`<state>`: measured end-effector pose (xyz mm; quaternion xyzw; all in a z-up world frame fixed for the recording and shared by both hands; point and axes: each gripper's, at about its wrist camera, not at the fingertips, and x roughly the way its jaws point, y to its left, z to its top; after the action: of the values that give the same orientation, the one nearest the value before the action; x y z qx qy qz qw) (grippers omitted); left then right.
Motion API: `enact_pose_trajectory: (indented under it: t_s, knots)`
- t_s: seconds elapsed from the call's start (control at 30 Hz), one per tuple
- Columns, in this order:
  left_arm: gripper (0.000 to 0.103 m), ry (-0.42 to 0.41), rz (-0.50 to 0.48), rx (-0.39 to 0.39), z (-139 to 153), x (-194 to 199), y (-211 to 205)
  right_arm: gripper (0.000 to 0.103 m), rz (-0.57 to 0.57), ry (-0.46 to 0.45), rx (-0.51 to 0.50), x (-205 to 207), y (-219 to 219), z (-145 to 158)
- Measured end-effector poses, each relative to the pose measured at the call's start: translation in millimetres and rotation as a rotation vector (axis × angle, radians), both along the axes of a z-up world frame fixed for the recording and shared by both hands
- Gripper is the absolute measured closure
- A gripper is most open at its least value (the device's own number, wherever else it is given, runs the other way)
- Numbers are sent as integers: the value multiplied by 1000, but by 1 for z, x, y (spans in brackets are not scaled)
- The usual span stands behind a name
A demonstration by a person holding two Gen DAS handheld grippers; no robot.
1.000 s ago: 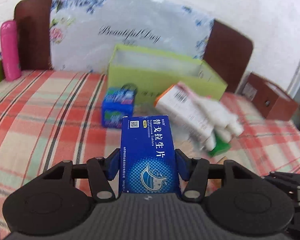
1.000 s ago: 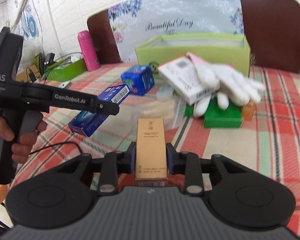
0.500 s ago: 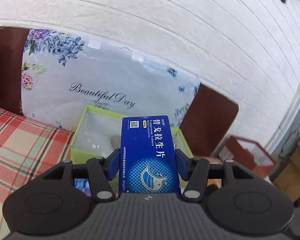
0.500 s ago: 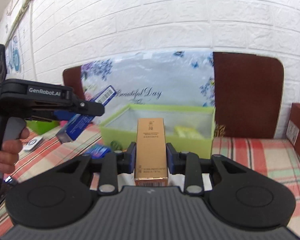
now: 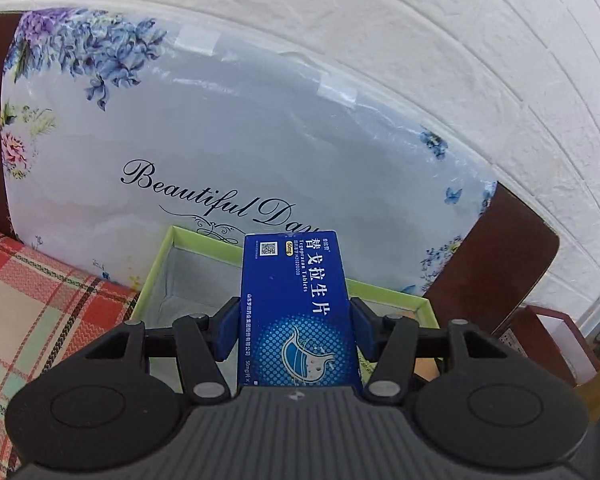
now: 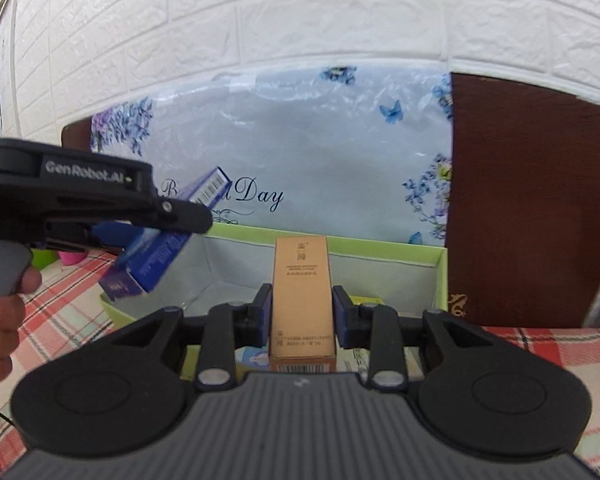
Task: Organize objects
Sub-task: 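Carry both boxes into the lime-green box and open both tools, then withdraw and grasp the toothpick bag with the left tool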
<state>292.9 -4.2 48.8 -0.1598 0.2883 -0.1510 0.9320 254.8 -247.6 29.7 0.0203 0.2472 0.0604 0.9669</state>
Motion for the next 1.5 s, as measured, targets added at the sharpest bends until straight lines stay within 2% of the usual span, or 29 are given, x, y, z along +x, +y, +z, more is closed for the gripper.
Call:
enact_pose_trajectory:
  t_s: [0.1,0.17,0.23,0.27,0.33,0.4,0.5,0.6,0.7,0.87,1.03,1.3,1.5]
  knots:
    - [42,-8,16,-2,-8,13,0,73,2,19,-11,22,4,-11]
    - [16,16,23,30,-15,22,-2,72,6,30,-18,32,6,-21]
    - [16,54,25,63,-21,25,-1,52,12,48,-55,40,9,-32]
    - [16,65,32,63,-23,23,2,37,11,63,-81,42,10,-36]
    - [16,58,47,30,-22,10,10,34,16,33,-108,32,10,-38]
    - [16,42,53,16,-15,-6,15,17,11,-16,-121,15,11,-34]
    - [16,29,53,39,-5,-31,15,2,8,-96,-115,-13,11,-24]
    - [16,31,59,83,4,-56,11,0,-5,-122,-102,-40,13,-16]
    - [16,31,63,86,4,-86,13,0,-20,-115,-81,-69,12,-13]
    - [16,86,50,123,-14,-132,15,0,-36,-92,-30,-121,15,-15]
    - [16,151,48,110,-36,-168,20,0,-60,-46,15,-163,14,-26]
    - [16,207,49,127,-59,-202,24,0,-102,36,77,-215,12,-50]
    - [16,191,1,146,-68,-212,11,0,-123,94,108,-243,11,-71]
